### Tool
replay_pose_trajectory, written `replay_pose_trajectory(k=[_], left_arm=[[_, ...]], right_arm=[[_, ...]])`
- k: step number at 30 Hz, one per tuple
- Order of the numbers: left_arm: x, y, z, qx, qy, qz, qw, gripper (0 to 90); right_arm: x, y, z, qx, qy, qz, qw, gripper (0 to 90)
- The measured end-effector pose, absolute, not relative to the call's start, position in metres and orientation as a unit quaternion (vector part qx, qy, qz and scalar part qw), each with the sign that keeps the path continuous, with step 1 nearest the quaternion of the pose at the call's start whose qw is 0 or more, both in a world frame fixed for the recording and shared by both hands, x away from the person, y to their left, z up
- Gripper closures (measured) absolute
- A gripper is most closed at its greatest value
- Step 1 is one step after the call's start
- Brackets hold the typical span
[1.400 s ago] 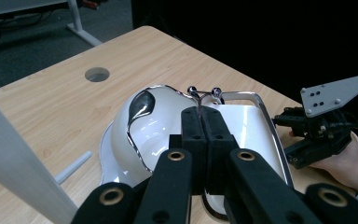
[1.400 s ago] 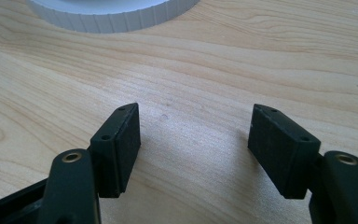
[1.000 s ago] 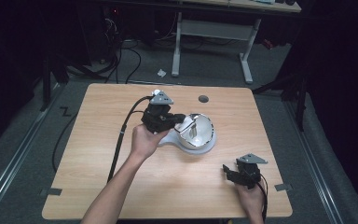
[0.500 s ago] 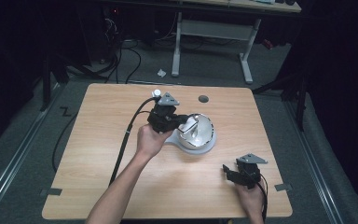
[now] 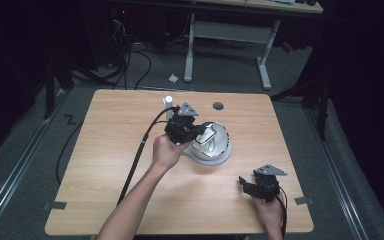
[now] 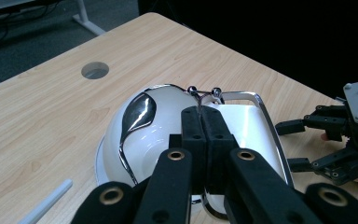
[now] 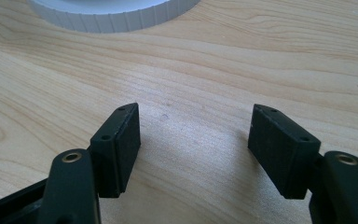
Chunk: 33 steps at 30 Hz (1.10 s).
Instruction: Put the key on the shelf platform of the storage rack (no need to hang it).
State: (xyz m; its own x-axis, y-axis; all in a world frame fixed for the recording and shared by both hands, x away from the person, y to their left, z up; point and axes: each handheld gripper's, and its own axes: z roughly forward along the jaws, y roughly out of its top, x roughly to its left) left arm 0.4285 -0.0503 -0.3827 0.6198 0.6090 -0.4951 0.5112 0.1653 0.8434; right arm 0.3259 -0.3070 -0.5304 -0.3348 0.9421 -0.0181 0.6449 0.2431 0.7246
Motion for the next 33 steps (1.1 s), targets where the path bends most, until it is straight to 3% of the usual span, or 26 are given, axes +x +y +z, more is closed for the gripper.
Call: replay_pose_trajectory(k=[33], left_arm=[[0.443,-0.070,-0.419,0.648,0.456,0.044,0.609,89.7]], right_arm=[[0.326,-0.307,-0.530,0.526,0.753,0.318,0.234,34.5]])
